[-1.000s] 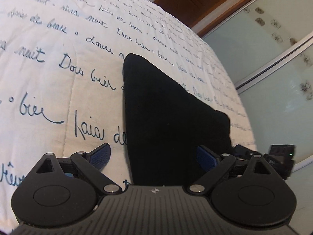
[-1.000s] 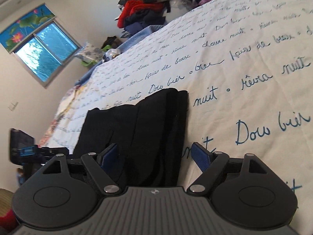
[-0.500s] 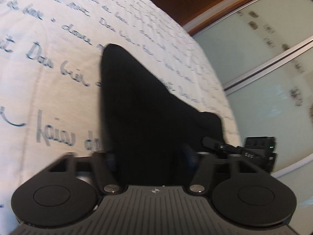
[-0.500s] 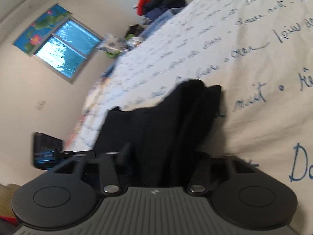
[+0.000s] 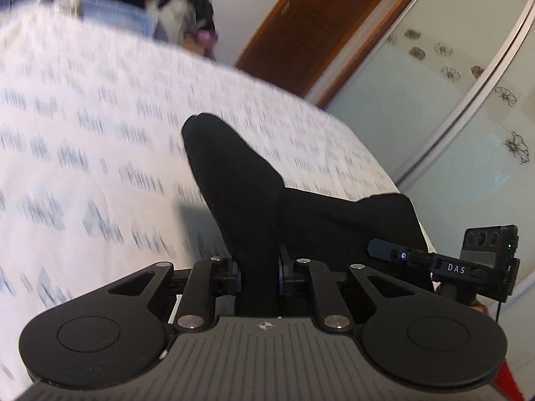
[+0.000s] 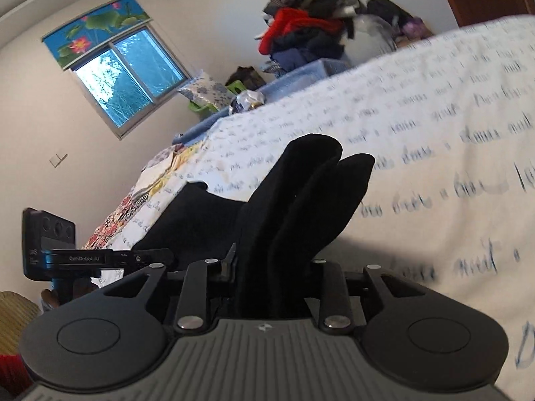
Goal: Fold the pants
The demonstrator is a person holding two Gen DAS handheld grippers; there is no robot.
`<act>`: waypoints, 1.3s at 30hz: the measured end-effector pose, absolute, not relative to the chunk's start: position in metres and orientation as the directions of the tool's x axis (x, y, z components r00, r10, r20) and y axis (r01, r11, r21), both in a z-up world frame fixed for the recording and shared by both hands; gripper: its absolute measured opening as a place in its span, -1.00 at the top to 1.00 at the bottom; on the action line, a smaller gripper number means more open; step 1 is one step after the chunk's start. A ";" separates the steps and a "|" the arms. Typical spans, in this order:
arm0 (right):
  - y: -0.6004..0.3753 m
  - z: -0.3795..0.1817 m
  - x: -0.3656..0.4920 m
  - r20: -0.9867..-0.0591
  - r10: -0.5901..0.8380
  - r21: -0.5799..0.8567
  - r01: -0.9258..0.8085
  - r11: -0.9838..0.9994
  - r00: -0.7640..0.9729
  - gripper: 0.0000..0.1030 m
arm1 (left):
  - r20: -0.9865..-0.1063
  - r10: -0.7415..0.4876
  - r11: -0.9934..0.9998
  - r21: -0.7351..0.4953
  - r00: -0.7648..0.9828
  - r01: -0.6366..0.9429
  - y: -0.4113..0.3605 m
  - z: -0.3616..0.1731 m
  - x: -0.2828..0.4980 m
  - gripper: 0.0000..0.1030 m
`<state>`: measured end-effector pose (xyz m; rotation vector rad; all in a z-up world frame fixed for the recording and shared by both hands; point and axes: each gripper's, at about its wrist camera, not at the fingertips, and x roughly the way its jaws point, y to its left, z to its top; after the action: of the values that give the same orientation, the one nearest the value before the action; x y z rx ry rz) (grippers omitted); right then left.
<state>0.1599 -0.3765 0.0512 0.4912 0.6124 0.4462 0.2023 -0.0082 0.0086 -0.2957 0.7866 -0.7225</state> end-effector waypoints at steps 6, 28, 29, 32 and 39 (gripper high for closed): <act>-0.360 0.056 0.213 -0.399 0.494 0.542 -0.236 0.806 0.772 0.44 | -0.550 -0.623 0.782 -0.425 0.556 0.456 0.000 0.028 0.242 0.61; -0.308 0.058 0.180 -0.505 0.035 0.034 -0.020 0.999 0.862 -0.20 | -0.626 -0.350 0.935 -0.195 0.697 0.295 0.014 0.007 0.214 -0.23; -0.299 0.058 0.173 -0.500 0.083 0.030 -0.079 0.996 0.862 -0.19 | -0.624 -0.352 0.934 -0.187 0.698 0.304 0.011 0.007 0.207 -0.27; -0.274 0.047 0.166 -0.541 0.166 -0.003 -0.199 0.980 0.824 -0.16 | -0.675 -0.309 0.941 -0.116 0.670 0.317 -0.009 -0.004 0.203 -0.28; -0.268 0.045 0.159 -0.537 0.080 0.012 -0.087 0.996 0.840 -0.33 | -0.686 -0.214 0.969 -0.059 0.695 0.239 -0.010 -0.004 0.192 -0.41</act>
<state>0.1587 -0.2682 0.0451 -0.0129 0.5667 0.0885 0.1920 -0.0105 -0.0037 0.0355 0.7611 -0.2529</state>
